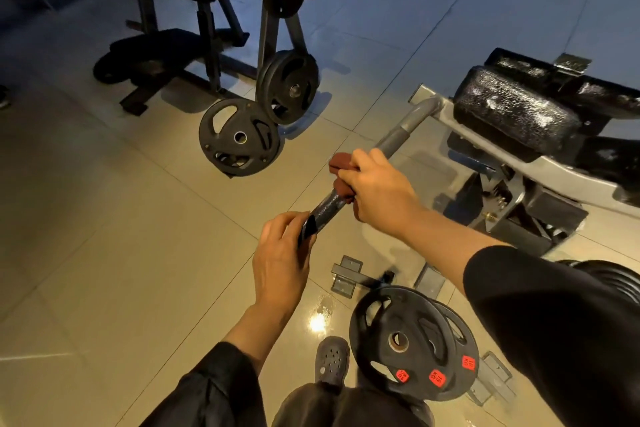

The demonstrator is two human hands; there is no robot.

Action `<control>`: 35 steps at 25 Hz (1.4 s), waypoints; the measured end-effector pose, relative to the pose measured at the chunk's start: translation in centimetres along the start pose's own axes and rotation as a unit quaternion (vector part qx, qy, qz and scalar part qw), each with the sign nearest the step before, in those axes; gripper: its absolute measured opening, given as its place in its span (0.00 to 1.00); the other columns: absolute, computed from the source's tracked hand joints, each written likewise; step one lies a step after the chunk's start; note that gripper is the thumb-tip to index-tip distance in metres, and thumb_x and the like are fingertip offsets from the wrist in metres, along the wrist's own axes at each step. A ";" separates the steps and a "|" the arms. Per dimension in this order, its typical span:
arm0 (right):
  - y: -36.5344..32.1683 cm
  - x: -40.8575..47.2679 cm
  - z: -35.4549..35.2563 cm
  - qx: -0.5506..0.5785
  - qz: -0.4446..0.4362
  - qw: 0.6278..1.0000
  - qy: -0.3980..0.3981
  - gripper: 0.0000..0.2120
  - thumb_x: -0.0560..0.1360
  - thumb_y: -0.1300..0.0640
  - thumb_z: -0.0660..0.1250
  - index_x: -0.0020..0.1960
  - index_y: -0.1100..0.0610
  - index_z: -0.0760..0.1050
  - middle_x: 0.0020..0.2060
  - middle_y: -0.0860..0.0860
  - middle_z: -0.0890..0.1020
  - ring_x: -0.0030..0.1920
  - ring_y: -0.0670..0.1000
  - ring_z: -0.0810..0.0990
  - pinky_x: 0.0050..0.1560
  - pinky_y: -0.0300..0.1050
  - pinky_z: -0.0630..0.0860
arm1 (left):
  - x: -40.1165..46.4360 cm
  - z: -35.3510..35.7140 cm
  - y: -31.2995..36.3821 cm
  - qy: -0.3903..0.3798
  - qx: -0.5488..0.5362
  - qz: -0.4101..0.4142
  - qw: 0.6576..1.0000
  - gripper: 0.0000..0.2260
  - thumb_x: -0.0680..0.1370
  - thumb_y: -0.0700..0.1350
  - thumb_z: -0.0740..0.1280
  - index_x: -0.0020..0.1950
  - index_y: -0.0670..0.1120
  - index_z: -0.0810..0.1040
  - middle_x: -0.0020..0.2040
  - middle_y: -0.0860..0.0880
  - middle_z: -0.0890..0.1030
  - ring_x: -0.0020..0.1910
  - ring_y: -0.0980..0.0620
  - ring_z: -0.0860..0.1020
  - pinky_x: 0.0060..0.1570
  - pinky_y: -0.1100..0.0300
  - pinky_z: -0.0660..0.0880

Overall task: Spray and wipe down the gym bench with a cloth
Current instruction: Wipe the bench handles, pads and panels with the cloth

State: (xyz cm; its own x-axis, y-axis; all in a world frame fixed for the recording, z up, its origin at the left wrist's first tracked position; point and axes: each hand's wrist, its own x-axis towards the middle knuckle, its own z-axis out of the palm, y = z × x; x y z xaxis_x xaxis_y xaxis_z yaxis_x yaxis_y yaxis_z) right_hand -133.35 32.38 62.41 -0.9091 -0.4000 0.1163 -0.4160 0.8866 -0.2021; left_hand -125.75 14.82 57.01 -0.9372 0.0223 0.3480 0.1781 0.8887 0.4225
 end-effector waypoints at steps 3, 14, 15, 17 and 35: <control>-2.2 -1.0 1.1 0.026 -0.027 0.999 -0.020 0.19 0.73 0.62 0.70 0.63 0.56 0.76 0.60 0.52 0.71 0.59 0.55 0.68 0.50 0.50 0.77 | -0.1 0.3 0.0 -0.037 0.032 -0.019 0.999 0.19 0.71 0.39 0.74 0.62 0.45 0.79 0.51 0.48 0.80 0.46 0.47 0.77 0.35 0.57 0.74; 3.2 0.8 -2.3 -0.026 0.024 0.999 -0.002 0.17 0.75 0.56 0.68 0.63 0.54 0.76 0.55 0.54 0.72 0.54 0.55 0.68 0.46 0.47 0.72 | -0.1 0.9 -0.5 -0.048 0.074 -0.044 0.995 0.18 0.69 0.37 0.77 0.58 0.46 0.82 0.48 0.48 0.81 0.43 0.48 0.79 0.33 0.55 0.80; 2.6 0.7 -1.6 -0.022 0.043 0.999 0.010 0.14 0.75 0.59 0.68 0.61 0.55 0.77 0.55 0.53 0.72 0.54 0.55 0.68 0.48 0.48 0.74 | -0.1 1.0 -0.5 -0.047 0.075 -0.047 0.995 0.18 0.69 0.37 0.77 0.58 0.46 0.82 0.48 0.48 0.81 0.43 0.48 0.79 0.33 0.55 0.80; 0.9 0.5 -0.4 -0.012 0.063 0.998 0.009 0.13 0.74 0.62 0.68 0.59 0.57 0.76 0.57 0.53 0.71 0.57 0.55 0.69 0.52 0.46 0.75 | -0.1 1.1 -0.4 -0.044 0.080 -0.051 0.994 0.19 0.68 0.37 0.77 0.58 0.46 0.82 0.48 0.48 0.81 0.43 0.47 0.79 0.33 0.55 0.79; 3.5 0.8 -3.1 -0.076 0.050 0.996 0.014 0.14 0.75 0.59 0.71 0.59 0.58 0.77 0.56 0.56 0.71 0.55 0.57 0.70 0.51 0.50 0.73 | -0.2 1.1 -0.2 -0.045 0.079 -0.069 0.993 0.20 0.71 0.37 0.75 0.61 0.46 0.80 0.50 0.48 0.81 0.45 0.47 0.78 0.35 0.54 0.79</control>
State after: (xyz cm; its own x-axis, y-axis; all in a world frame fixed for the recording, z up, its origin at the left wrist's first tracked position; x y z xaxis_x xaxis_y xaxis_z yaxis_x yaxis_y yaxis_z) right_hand -135.46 35.87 64.78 -0.9443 -0.3025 0.1299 -0.3124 0.9478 -0.0644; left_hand -125.92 15.13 55.91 -0.9738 -0.0709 0.2159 0.0023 0.9469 0.3215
